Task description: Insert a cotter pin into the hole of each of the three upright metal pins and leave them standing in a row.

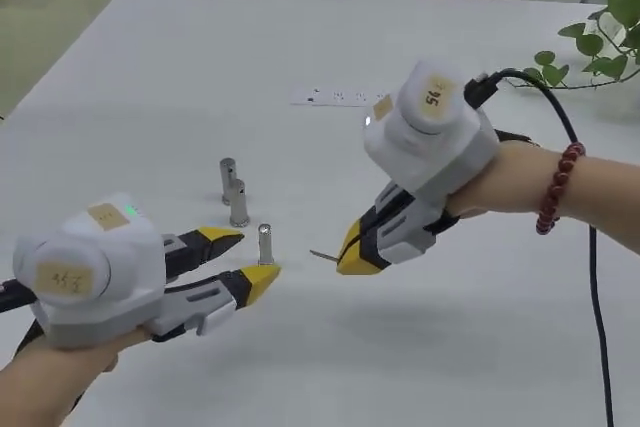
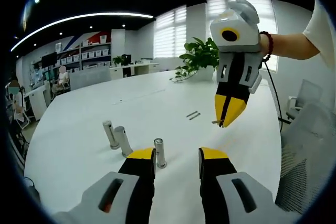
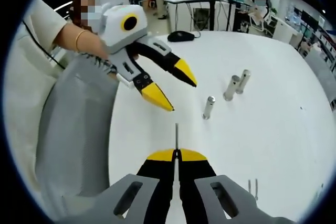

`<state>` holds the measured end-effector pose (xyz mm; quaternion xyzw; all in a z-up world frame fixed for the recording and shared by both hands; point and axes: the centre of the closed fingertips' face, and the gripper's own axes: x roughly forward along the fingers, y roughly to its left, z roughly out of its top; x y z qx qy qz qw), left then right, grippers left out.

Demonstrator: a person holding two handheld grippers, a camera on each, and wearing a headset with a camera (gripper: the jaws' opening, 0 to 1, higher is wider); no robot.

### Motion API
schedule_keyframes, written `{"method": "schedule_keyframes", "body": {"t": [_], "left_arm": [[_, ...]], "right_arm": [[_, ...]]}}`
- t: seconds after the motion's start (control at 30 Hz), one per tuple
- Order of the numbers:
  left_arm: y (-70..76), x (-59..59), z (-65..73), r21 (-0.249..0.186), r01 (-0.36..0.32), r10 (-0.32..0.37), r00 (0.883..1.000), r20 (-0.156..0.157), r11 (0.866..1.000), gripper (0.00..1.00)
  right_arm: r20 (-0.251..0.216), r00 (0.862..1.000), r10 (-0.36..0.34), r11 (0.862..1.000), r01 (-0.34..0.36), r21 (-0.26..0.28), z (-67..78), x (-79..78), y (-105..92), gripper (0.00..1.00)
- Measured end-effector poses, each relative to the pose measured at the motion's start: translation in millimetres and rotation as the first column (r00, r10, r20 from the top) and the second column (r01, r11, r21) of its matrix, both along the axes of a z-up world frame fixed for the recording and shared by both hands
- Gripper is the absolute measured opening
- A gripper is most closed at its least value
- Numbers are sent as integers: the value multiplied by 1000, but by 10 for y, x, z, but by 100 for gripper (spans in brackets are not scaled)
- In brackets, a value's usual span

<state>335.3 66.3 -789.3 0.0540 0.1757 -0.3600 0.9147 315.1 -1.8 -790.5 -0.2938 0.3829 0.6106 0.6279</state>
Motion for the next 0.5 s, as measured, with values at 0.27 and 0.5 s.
{"method": "schedule_keyframes", "body": {"t": [0.27, 0.5], "left_arm": [[53, 151, -132, 21, -33, 34, 999, -21, 999, 30], [53, 254, -211, 16, -48, 49, 998, -35, 999, 28]], "right_arm": [[16, 1000, -15, 998, 15, -55, -84, 123, 44, 3], [-2, 999, -33, 997, 32, -65, -148, 205, 119, 3]]}}
